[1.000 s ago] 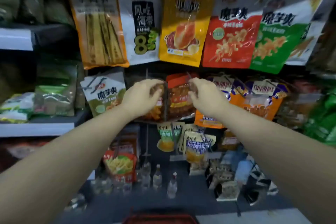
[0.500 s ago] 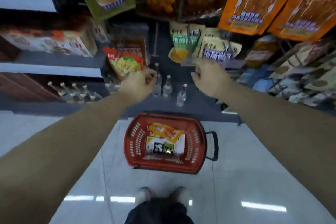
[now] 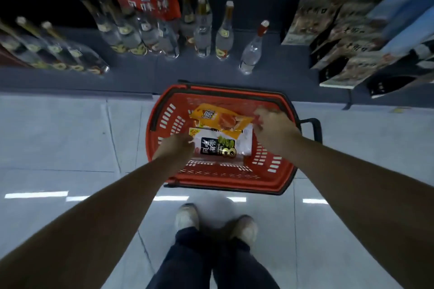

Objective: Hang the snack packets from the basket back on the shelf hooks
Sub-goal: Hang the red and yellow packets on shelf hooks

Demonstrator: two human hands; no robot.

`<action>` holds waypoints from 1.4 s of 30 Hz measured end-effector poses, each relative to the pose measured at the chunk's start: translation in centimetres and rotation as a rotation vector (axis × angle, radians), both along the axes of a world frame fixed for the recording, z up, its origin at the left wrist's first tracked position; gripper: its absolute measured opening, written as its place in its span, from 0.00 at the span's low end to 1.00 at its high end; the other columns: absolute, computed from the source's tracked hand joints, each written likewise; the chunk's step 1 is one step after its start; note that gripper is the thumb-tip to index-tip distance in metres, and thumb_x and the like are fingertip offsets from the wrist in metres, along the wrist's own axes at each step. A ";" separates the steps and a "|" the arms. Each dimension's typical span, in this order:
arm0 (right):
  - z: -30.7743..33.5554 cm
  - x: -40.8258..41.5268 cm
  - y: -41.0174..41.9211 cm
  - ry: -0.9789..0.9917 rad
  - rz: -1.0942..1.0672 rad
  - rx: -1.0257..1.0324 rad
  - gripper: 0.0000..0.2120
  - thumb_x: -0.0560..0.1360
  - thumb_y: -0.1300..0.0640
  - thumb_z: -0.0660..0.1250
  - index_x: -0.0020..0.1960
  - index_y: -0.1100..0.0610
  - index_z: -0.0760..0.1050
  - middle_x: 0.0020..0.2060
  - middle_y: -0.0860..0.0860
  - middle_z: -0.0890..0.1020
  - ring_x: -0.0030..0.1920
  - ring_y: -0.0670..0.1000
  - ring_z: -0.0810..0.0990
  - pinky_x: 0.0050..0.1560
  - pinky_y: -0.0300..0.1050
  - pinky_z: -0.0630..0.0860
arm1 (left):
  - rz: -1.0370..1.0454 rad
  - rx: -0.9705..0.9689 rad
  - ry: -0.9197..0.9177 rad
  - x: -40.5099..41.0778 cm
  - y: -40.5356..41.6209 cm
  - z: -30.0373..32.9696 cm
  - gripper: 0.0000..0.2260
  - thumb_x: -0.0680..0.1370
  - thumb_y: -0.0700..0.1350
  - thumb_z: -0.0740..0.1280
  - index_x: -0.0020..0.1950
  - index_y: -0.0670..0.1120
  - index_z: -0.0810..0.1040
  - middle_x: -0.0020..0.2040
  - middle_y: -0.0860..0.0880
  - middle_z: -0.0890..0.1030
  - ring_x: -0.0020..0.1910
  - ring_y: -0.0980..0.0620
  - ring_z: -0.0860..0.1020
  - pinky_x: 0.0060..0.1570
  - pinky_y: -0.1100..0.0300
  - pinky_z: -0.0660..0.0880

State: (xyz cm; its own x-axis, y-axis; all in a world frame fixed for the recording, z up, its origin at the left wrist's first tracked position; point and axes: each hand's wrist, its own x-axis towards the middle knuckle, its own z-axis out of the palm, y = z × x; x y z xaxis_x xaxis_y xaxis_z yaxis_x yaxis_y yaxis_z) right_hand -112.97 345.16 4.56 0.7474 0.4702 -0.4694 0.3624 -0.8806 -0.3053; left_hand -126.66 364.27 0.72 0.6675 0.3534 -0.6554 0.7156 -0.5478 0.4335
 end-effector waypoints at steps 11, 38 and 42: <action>-23.6 2.5 3.8 -0.033 0.194 -0.121 0.23 0.78 0.56 0.62 0.71 0.58 0.62 0.66 0.55 0.68 0.66 0.57 0.68 0.59 0.50 0.73 | 0.081 -0.035 0.085 3.9 0.1 -24.7 0.18 0.79 0.45 0.61 0.68 0.42 0.73 0.54 0.40 0.81 0.38 0.51 0.77 0.28 0.63 0.65; -34.8 1.8 5.8 -0.205 -0.210 0.363 0.07 0.77 0.60 0.63 0.54 0.61 0.71 0.49 0.55 0.75 0.53 0.57 0.74 0.45 0.45 0.67 | 0.729 -0.612 -0.399 7.2 5.4 -34.7 0.10 0.72 0.44 0.74 0.47 0.43 0.75 0.44 0.41 0.77 0.44 0.44 0.74 0.45 0.48 0.71; -34.6 2.7 4.3 -0.181 -0.283 0.448 0.04 0.78 0.59 0.64 0.44 0.57 0.73 0.43 0.52 0.72 0.50 0.59 0.73 0.47 0.49 0.69 | 0.597 -0.790 -0.470 6.9 5.3 -32.6 0.07 0.77 0.43 0.67 0.55 0.46 0.76 0.53 0.49 0.81 0.52 0.49 0.78 0.56 0.53 0.70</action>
